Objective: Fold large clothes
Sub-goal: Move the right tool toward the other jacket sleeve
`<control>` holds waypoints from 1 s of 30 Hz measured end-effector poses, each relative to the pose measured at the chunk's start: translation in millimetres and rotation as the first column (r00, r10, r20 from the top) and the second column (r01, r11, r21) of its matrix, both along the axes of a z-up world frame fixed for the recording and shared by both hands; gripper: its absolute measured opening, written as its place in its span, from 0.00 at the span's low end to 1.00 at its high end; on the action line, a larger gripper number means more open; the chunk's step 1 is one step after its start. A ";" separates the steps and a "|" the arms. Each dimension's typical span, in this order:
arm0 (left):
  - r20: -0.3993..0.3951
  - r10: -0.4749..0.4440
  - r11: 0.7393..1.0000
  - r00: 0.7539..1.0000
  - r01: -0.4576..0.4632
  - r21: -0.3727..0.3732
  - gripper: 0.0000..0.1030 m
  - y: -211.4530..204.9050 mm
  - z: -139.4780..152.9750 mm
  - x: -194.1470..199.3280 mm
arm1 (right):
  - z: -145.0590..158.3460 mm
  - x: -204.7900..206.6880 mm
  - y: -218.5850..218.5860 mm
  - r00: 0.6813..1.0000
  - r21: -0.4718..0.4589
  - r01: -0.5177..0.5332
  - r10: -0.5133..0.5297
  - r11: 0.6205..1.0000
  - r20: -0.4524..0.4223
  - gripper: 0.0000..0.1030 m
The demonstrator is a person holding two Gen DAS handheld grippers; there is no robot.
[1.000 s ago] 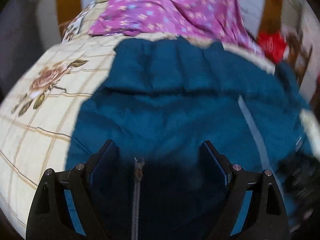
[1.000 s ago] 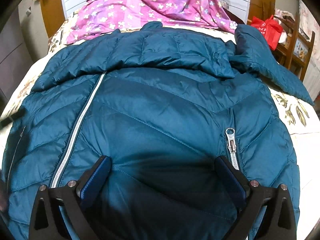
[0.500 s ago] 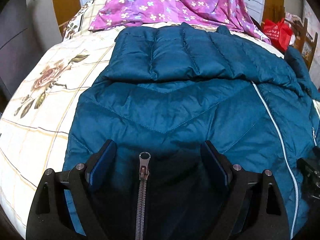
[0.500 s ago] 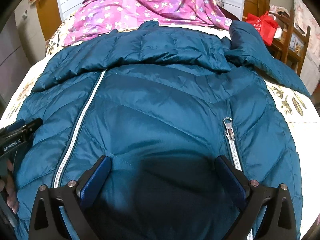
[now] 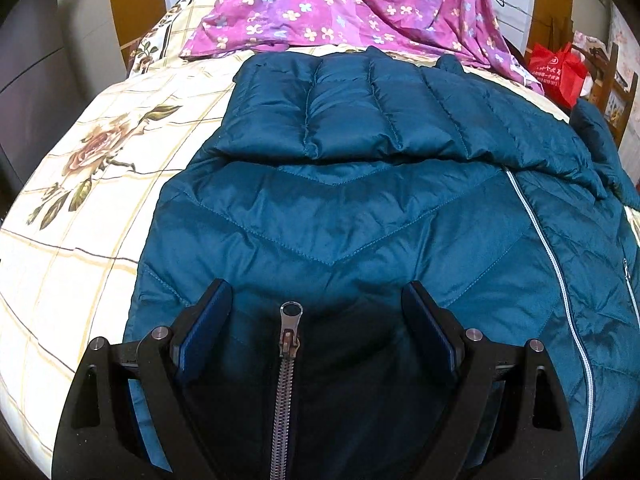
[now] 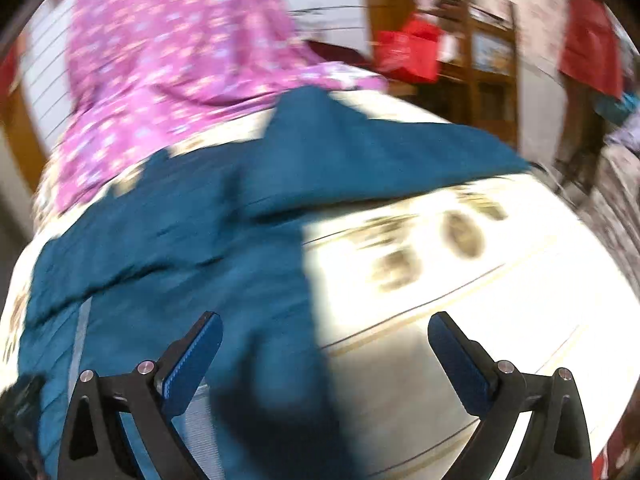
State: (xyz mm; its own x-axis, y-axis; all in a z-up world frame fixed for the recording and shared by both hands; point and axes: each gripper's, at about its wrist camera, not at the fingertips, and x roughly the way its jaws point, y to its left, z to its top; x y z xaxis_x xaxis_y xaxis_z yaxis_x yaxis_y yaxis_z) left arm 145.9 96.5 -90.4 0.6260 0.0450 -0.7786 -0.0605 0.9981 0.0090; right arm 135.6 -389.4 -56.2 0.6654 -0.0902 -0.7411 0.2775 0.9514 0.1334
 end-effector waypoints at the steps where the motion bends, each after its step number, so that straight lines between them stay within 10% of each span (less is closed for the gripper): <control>1: 0.000 0.000 1.000 1.000 0.000 0.000 0.85 -0.1 0.0 -0.1 | -1.9 3.3 -29.4 0.999 0.000 0.039 -0.039 0.999 -0.007 0.98; 12: 0.014 0.015 1.000 1.000 -0.015 -0.007 0.85 0.7 1.6 -0.7 | -36.0 49.2 -254.7 0.959 0.392 0.260 -0.284 0.882 0.002 0.98; 30: 0.020 0.023 1.000 1.000 -0.023 -0.007 0.85 1.4 2.9 -0.3 | -48.1 126.8 -318.6 0.948 0.555 0.126 -0.266 0.822 0.177 1.00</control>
State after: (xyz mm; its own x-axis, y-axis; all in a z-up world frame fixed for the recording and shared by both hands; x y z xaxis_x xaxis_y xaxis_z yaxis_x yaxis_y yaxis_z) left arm 145.6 97.9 -87.5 0.6400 0.0546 -0.7664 -0.0838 0.9965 0.0010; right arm 262.5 -707.9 -104.3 0.8364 0.1225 -0.5342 0.3442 0.6411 0.6859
